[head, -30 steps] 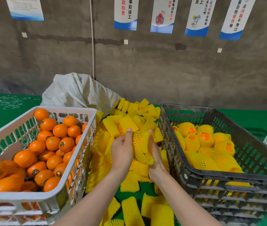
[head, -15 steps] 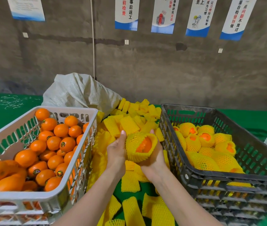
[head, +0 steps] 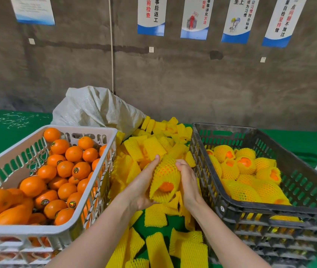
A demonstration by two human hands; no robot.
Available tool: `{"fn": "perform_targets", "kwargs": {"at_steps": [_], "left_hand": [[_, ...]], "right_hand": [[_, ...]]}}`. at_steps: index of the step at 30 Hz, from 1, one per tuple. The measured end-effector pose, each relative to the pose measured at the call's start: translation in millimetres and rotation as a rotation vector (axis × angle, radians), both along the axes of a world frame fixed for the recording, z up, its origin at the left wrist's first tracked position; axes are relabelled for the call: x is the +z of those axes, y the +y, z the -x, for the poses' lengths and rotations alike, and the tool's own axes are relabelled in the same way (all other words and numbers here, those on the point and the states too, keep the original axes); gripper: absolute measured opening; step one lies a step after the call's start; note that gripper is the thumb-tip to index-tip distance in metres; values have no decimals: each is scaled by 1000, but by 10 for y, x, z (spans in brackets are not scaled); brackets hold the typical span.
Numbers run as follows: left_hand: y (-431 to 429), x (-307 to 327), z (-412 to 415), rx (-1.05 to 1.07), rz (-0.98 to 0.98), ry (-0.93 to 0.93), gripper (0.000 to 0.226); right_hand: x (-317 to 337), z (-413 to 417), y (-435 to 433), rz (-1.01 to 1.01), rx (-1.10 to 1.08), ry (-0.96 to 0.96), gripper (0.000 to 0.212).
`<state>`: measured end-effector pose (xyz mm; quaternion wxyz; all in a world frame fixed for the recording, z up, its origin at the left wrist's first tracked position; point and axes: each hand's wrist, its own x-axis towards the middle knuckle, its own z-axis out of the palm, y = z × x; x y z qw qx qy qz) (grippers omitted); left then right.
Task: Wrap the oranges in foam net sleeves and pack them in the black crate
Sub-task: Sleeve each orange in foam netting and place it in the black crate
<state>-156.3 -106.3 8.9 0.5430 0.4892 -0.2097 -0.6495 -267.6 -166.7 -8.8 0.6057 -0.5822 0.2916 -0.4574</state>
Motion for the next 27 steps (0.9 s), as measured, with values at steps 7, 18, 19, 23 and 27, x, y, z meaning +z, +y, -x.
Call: {"fn": "perform_targets", "kwargs": {"at_steps": [7, 18, 19, 23, 27], "left_hand": [[-51, 2, -20, -64, 22, -66, 47], [-15, -11, -9, 31, 125, -86, 58], [-19, -12, 4, 39, 115, -103, 57], [-79, 16, 38, 87, 67, -139, 59], [-178, 197, 120, 159, 93, -397, 70]], "right_hand": [[45, 92, -36, 138, 79, 60, 29], [-94, 153, 4, 553, -29, 294, 32], [-111, 155, 21, 592, -35, 316, 31], [-60, 178, 29, 512, 92, 378, 33], [150, 212, -62, 323, 246, 285, 47]]}}
